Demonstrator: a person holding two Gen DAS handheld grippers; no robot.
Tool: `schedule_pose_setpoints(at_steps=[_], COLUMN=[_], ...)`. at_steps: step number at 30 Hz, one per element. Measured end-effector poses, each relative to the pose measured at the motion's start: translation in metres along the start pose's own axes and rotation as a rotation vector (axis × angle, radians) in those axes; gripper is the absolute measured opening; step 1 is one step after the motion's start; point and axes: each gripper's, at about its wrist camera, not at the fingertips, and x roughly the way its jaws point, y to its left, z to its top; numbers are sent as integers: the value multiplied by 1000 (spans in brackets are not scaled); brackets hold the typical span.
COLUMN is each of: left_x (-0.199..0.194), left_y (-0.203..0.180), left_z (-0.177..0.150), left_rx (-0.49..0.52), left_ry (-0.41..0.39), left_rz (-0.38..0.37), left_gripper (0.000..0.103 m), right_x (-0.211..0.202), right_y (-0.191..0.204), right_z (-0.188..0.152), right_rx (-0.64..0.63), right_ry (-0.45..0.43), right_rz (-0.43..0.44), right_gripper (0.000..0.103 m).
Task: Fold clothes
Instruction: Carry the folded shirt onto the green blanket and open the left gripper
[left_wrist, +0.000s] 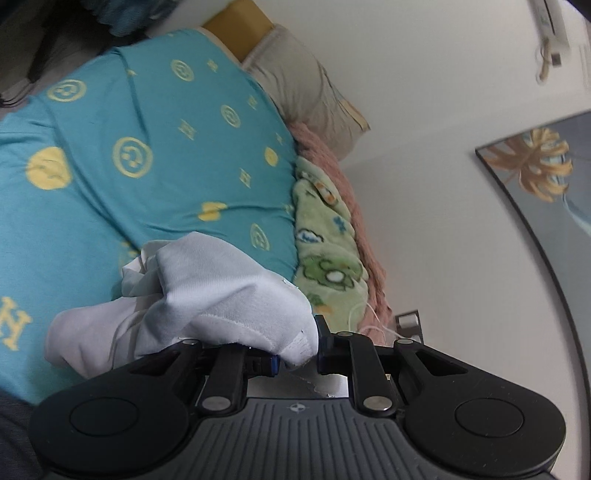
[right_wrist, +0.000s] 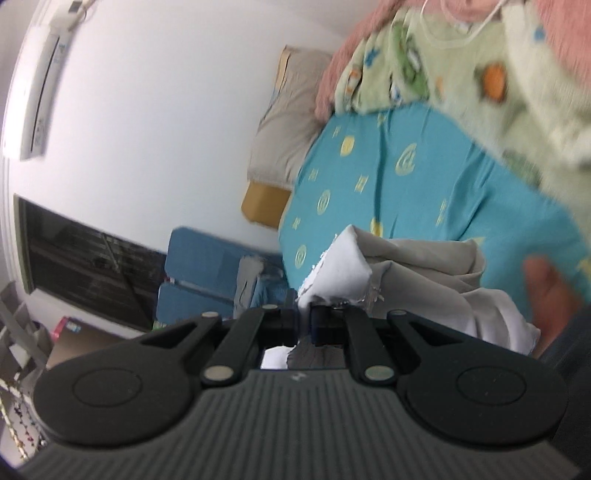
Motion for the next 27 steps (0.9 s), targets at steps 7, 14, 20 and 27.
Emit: schedule_pose_setpoints(at_steps=[7,14,20,27], left_x=[122,234,297,365], left_y=[-93,-220,-286,-186], left_z=[-14,-7,-43,-127], left_rx=[77,183,346,492], left_ry=[101,137,128,327], left_rz=[-39,-177,-306,-106], left_gripper=[18,18,21,21], right_x=[-10,-26,-52,-42], right_y=[-27,4,-4,-111], right_z=[119,256,300,262], right_rx=[-10,-143,-289,-232], right_ry=[-123,-317,-468,-301], right_rz=[-42,-82,-162,-439], right_gripper=[9,9,9,10])
